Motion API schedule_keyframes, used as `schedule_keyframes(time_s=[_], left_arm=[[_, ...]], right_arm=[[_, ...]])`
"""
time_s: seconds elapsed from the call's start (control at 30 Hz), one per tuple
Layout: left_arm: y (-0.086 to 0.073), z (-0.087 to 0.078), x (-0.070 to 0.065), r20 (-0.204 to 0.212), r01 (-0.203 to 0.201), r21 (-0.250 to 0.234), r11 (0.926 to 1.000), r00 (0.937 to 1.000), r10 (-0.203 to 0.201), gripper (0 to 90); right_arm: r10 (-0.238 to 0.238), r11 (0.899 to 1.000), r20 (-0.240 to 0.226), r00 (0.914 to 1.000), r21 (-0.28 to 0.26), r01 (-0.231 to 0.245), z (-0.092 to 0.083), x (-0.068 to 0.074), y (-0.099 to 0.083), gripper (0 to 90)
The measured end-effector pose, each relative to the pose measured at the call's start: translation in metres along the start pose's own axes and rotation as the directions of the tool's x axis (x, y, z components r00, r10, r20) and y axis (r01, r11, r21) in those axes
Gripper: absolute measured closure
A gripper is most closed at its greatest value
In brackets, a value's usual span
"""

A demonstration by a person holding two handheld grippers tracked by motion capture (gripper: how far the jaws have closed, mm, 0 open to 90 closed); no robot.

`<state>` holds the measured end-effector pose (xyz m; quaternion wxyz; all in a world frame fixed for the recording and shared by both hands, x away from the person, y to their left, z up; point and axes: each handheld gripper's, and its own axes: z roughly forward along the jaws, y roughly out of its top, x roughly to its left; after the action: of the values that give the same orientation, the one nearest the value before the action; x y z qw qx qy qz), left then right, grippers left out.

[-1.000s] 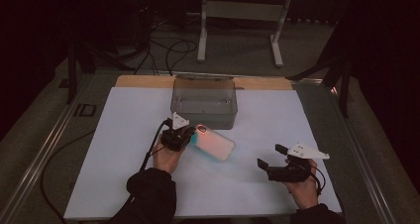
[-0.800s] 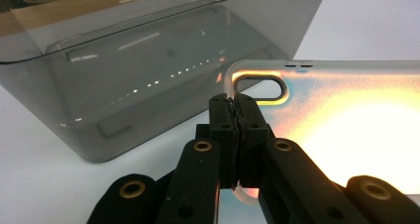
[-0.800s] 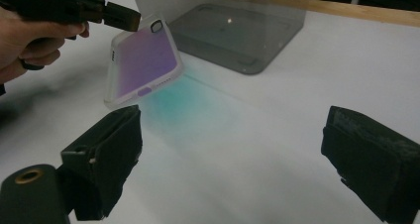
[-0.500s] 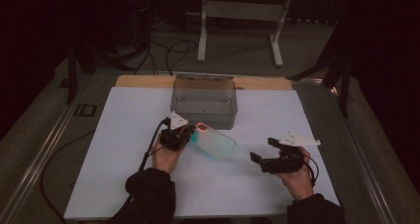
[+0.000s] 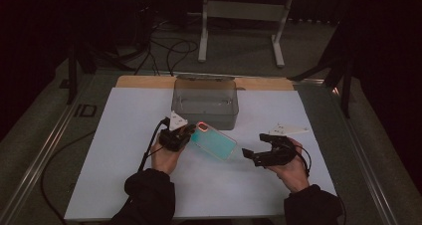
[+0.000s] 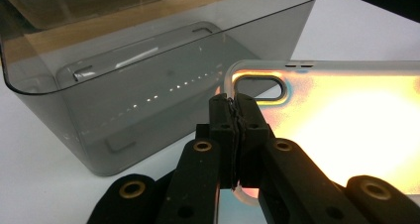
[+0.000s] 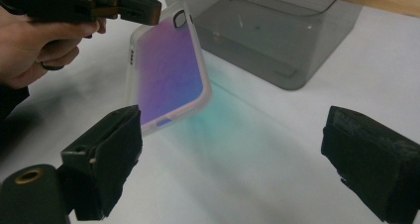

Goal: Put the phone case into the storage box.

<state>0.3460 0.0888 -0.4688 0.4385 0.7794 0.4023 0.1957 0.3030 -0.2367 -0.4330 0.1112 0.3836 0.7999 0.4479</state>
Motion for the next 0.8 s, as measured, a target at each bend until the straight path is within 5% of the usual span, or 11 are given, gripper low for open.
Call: schedule_keyframes(time_s=[0.4,0.8], left_arm=[[0.004,-0.006,-0.002,0.018,-0.013,-0.028,0.9995,0.9997,0.013,89.0],[0.008,-0.011,-0.007,0.03,-0.04,-0.061,0.9973,0.9987,0.042,89.0]], right_arm=[[-0.032,0.999,-0.026,0.9992,0.028,0.033,0.009,0.008,0.024,8.7],[-0.013,0.994,-0.113,0.9935,0.107,0.025,0.037,0.016,0.035,10.7]])
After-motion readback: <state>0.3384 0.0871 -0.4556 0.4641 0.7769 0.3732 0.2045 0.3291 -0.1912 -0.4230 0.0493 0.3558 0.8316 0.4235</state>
